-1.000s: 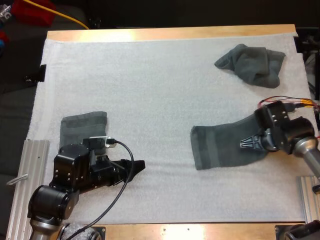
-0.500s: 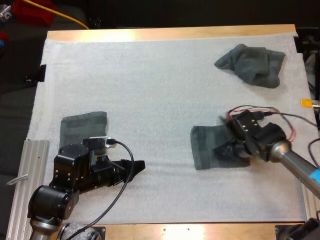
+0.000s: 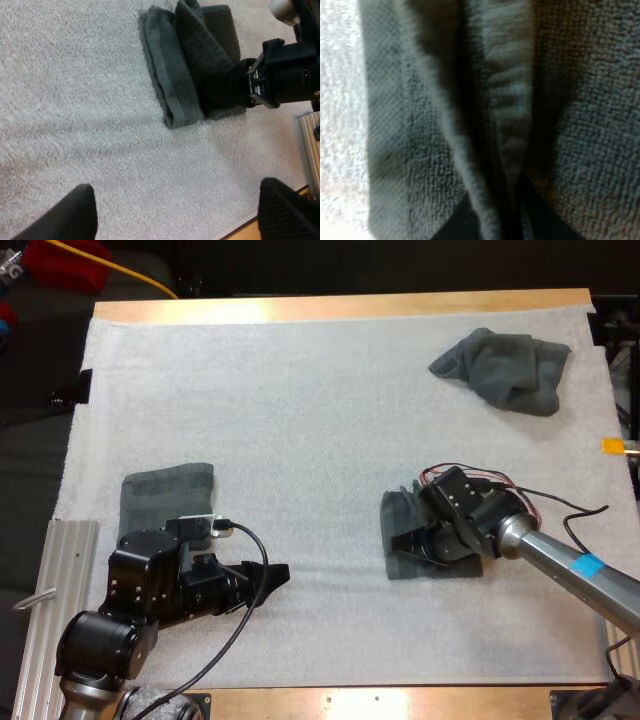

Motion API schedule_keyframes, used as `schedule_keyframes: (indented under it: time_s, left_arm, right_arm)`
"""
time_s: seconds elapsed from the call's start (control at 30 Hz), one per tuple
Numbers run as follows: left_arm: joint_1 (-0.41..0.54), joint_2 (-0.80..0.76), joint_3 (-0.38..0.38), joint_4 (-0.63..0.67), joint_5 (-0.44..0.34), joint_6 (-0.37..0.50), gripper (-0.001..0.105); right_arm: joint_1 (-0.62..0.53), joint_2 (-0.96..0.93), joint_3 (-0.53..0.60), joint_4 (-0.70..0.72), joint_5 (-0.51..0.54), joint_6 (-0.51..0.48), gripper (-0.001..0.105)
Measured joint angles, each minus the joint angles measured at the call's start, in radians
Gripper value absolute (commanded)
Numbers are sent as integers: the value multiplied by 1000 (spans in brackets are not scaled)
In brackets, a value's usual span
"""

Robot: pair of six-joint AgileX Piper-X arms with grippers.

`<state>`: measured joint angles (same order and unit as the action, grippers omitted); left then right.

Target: Pick towel from pile, fold and stack

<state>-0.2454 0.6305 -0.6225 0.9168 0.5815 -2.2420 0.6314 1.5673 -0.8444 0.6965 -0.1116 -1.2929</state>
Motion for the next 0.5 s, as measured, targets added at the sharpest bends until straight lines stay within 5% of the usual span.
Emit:
schedule_keyframes:
  time_s: [0.1,0.33,0.5]
  left_arm:
    - [0,0,0,0,0,0,65]
    - [0,0,0,0,0,0,65]
    - [0,0,0,0,0,0,65]
  right_arm:
    - [0,12,0,-11,-28,6,11]
    - [0,12,0,-62,-178,6,61]
    - [0,12,0,-108,-269,6,64]
